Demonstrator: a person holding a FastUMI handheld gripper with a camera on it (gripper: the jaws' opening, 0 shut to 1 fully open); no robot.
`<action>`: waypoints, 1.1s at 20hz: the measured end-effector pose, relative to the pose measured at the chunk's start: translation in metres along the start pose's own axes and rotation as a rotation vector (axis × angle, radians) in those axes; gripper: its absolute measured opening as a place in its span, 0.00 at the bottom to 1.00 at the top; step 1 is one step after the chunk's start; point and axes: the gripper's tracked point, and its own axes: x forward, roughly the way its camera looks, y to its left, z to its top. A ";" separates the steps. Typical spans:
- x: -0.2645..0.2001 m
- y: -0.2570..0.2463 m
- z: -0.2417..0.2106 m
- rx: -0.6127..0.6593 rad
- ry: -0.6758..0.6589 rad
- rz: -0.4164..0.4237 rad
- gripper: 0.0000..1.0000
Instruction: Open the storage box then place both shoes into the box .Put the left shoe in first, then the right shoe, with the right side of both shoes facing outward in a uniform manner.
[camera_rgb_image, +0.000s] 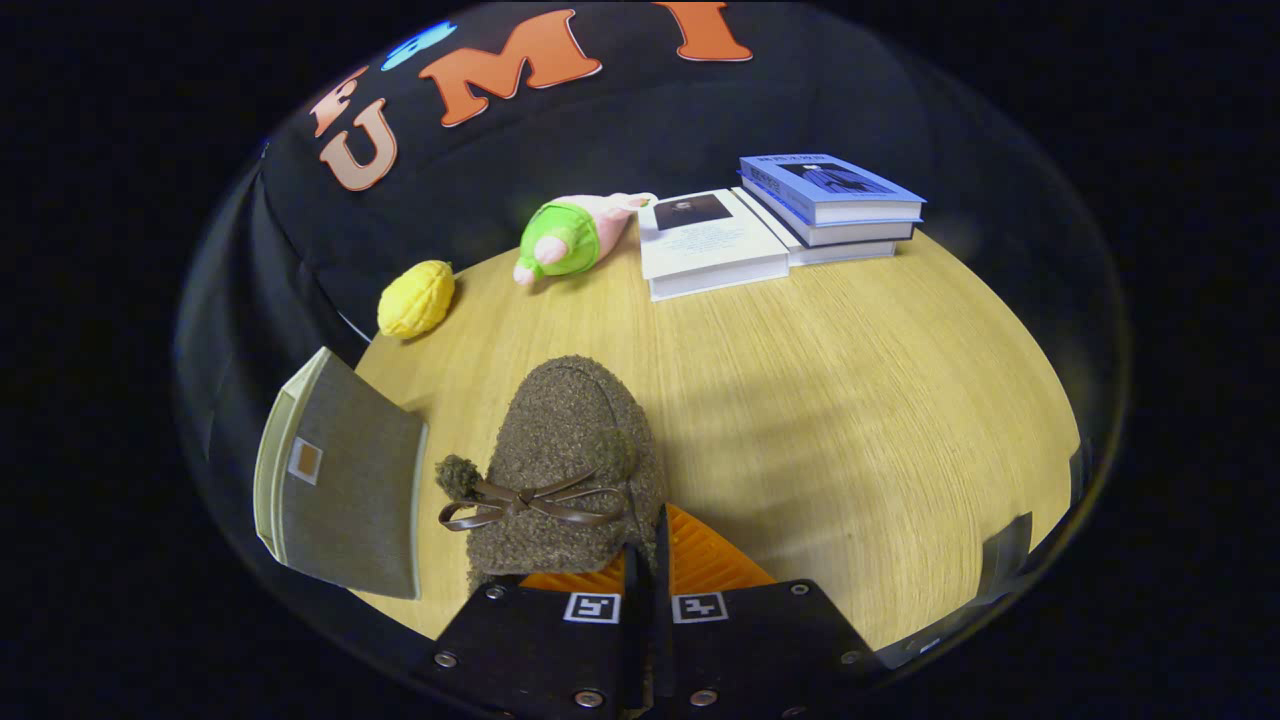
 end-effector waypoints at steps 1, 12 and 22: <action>-0.006 0.012 0.006 -0.007 -0.011 0.019 0.05; -0.060 0.173 0.037 -0.096 -0.062 0.239 0.04; -0.081 0.282 0.045 -0.154 -0.052 0.344 0.04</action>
